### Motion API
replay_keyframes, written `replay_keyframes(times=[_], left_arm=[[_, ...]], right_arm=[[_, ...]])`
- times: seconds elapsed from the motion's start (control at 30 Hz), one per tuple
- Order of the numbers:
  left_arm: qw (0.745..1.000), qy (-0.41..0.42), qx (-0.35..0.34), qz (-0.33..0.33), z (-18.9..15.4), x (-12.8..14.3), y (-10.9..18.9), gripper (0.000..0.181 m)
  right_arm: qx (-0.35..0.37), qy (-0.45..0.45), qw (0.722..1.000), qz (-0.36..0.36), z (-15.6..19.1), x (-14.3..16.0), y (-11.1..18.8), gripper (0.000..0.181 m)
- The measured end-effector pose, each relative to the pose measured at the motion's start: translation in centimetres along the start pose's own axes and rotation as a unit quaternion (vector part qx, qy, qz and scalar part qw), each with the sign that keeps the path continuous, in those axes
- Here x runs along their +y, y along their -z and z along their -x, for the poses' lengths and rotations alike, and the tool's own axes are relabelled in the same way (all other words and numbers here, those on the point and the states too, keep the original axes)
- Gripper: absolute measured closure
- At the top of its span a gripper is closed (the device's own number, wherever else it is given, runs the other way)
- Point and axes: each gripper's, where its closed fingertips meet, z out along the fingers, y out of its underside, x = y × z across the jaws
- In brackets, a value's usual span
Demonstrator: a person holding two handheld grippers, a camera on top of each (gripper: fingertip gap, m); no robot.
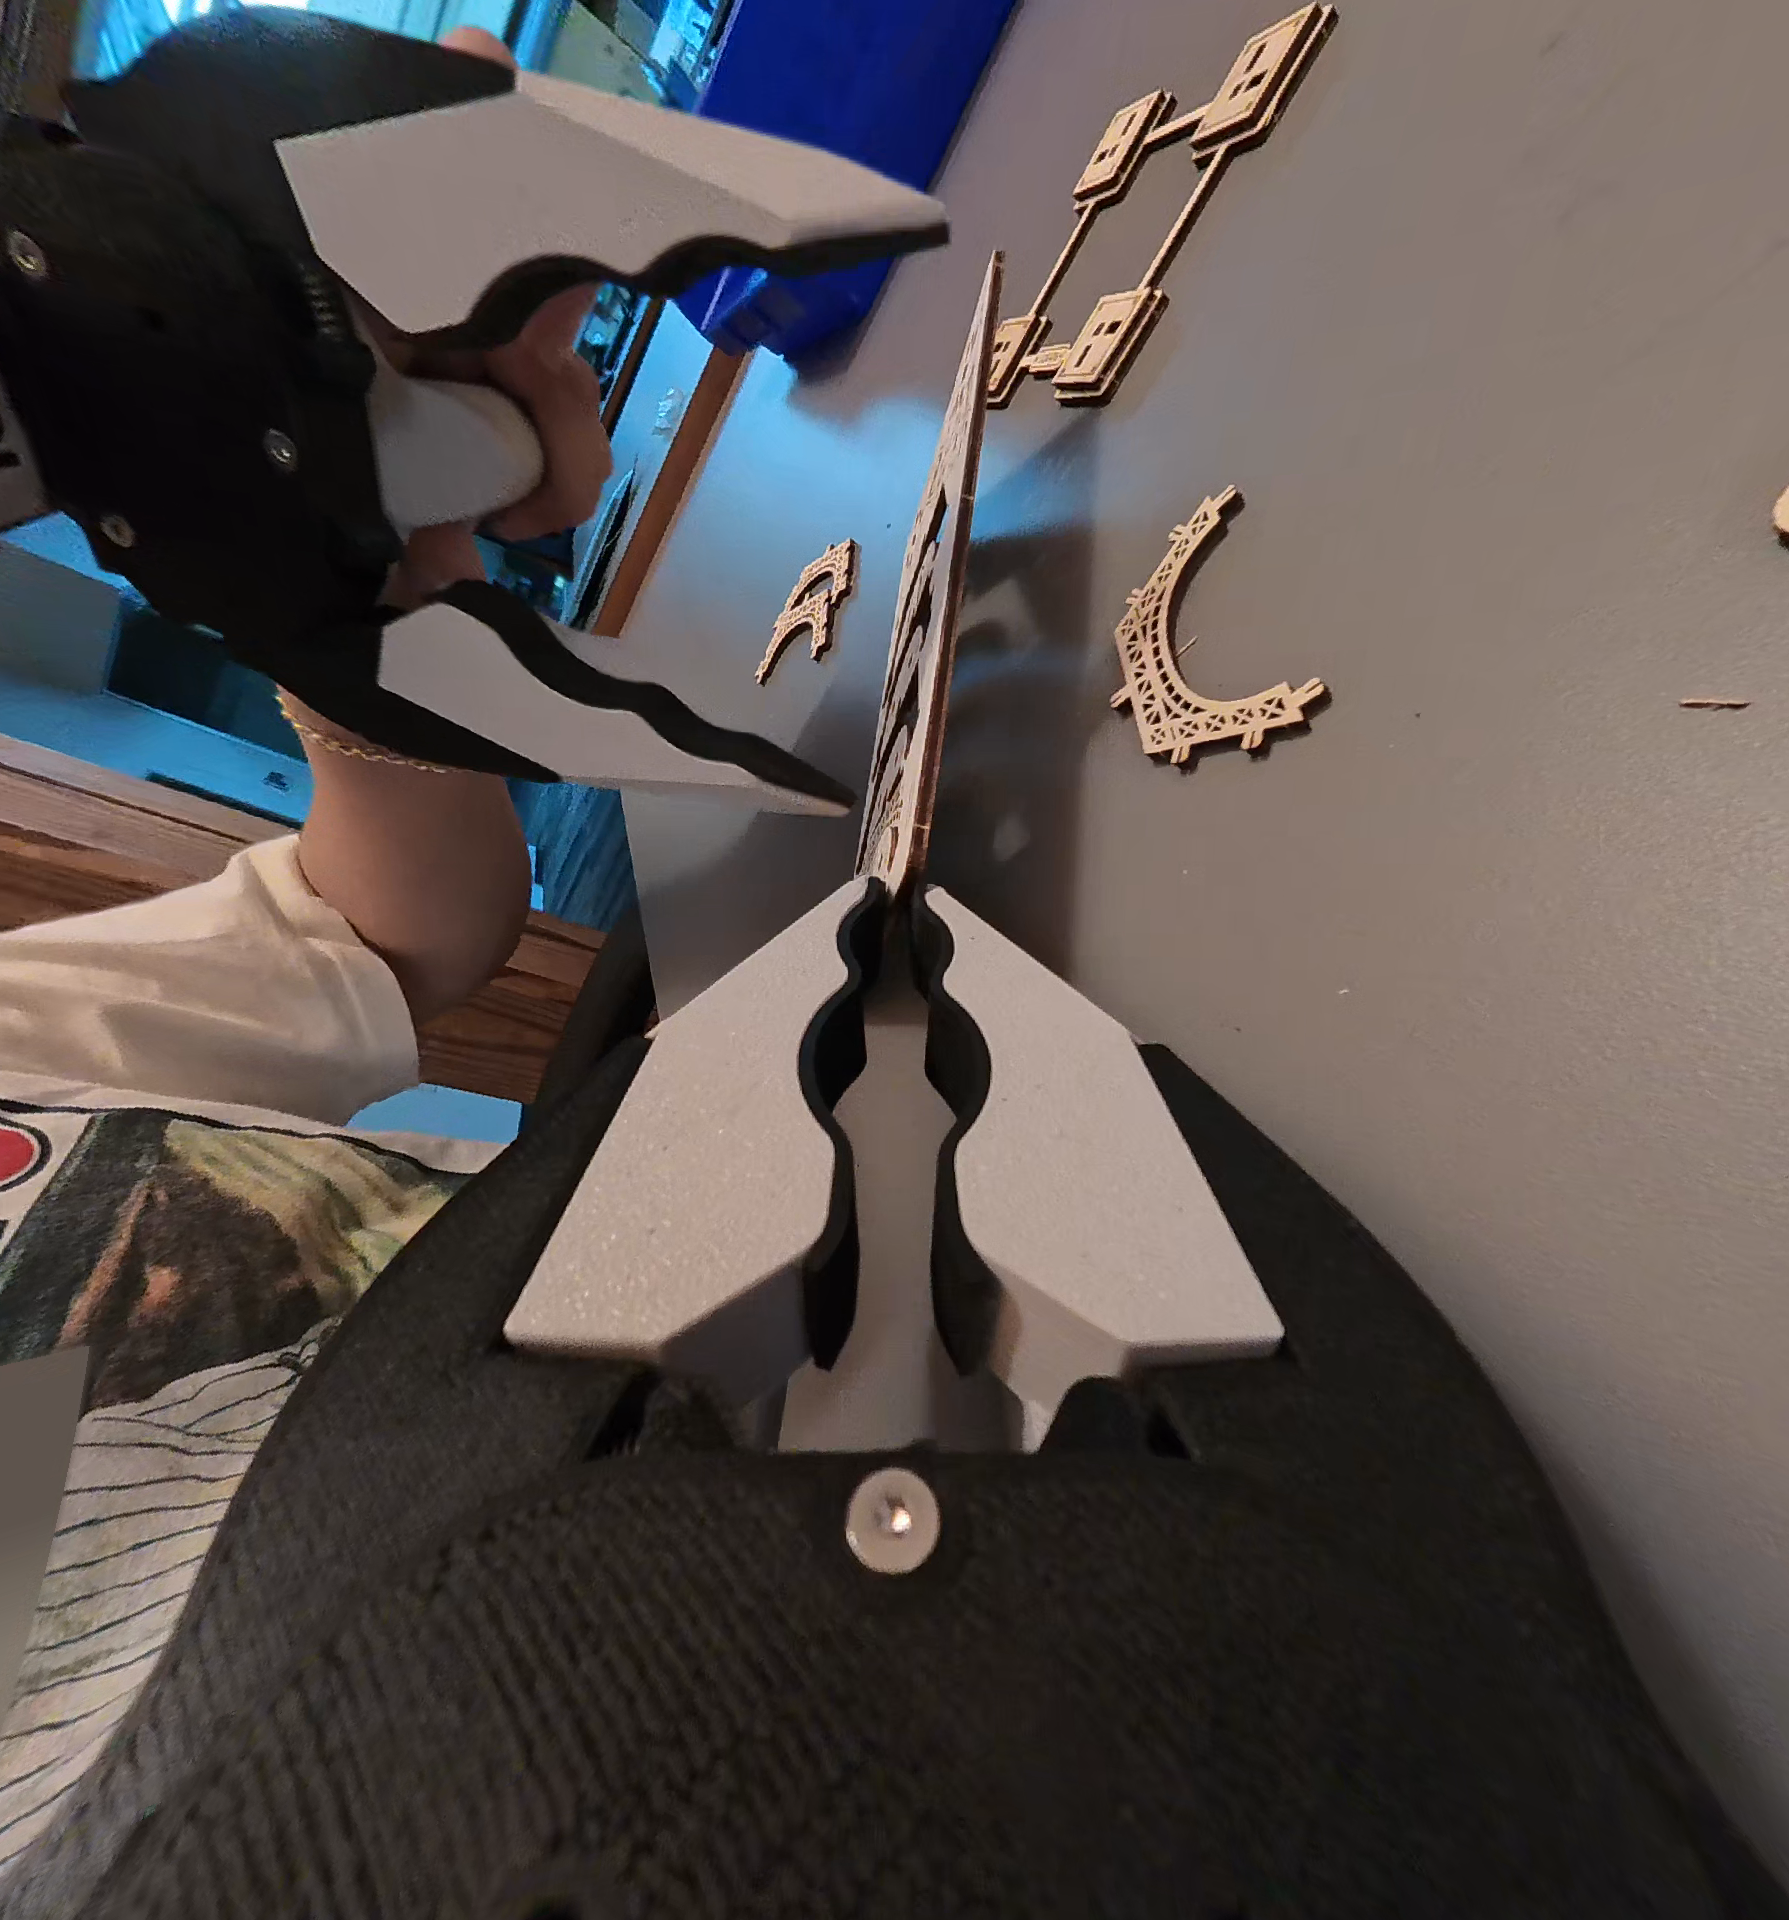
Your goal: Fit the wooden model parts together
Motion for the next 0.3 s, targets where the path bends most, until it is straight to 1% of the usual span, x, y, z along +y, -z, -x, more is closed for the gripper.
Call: replay_keyframes(times=[0.2,0.23,0.27,0.3], left_arm=[[1.0,-0.004,-0.001,0.013,-0.4,0.2,-1.4,0.086],[1.0,-0.006,0.003,0.023,-0.6,0.3,-1.8,0.088],[0.999,-0.014,0.02,0.027,-1.2,0.2,-2.0,0.101],[0.999,-0.021,0.019,0.03,-1.2,0.2,-2.0,0.1]], right_arm=[[-0.001,0.002,1.0,0.002,0.1,0.1,0.0,0.179],[-0.002,0.002,1.0,0.002,0.1,0.1,0.0,0.179],[0.003,0.0,1.0,0.002,0.0,0.1,0.0,0.179],[0.0,0.0,1.0,0.001,0.0,0.0,0.0,0.179]])
